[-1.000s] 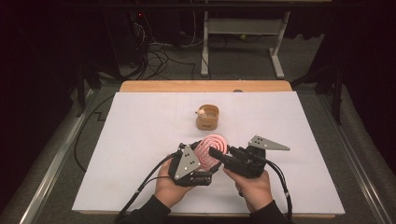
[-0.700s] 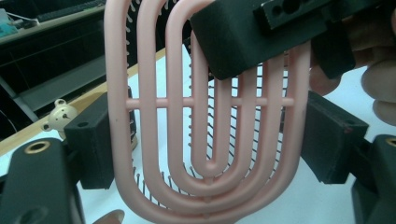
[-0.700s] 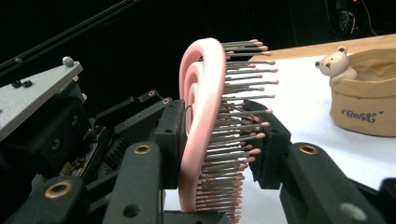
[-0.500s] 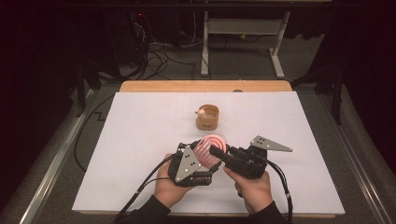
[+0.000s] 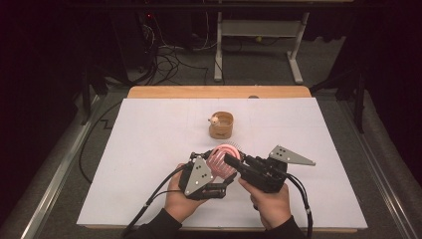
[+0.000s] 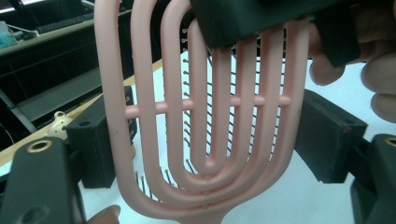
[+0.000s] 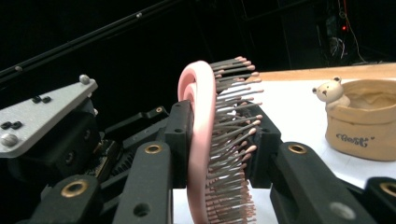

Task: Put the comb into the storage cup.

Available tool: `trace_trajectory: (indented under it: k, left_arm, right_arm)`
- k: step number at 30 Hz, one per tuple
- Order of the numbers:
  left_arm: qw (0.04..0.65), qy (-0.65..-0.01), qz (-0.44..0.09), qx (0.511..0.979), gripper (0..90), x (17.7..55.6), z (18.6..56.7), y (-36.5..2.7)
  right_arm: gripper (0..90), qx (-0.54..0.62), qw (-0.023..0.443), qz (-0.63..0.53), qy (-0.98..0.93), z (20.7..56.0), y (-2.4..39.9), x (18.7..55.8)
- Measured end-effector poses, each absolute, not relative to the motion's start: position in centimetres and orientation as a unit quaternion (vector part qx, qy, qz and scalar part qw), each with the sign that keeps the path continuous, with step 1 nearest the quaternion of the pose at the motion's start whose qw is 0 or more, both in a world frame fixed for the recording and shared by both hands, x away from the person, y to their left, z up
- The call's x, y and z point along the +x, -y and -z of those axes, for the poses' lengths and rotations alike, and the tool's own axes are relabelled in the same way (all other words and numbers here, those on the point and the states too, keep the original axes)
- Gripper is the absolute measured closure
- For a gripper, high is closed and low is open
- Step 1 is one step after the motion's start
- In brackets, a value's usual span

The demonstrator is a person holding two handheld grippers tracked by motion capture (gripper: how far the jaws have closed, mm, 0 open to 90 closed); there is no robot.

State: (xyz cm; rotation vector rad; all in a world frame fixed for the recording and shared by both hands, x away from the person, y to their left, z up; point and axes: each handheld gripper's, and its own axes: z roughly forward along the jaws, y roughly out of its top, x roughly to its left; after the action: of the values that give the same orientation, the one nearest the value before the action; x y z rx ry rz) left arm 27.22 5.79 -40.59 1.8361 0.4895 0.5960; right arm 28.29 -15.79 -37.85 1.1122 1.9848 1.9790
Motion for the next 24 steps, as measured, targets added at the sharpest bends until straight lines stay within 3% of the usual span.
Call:
trace_trajectory:
  k: [11, 24]
  left_arm:
    - [0.553, -0.202, -0.25, 0.769, 18.4, 27.2, 40.5, -5.9]
    - [0.57, -0.215, -0.196, 0.768, 14.0, 27.8, 40.9, -6.2]
  right_arm:
    - [72.7, 0.353, 0.08, -0.662, -0.656, 37.3, 15.7, 27.8]
    - [74.8, 0.345, 0.093, -0.673, -0.647, 36.7, 16.2, 27.5]
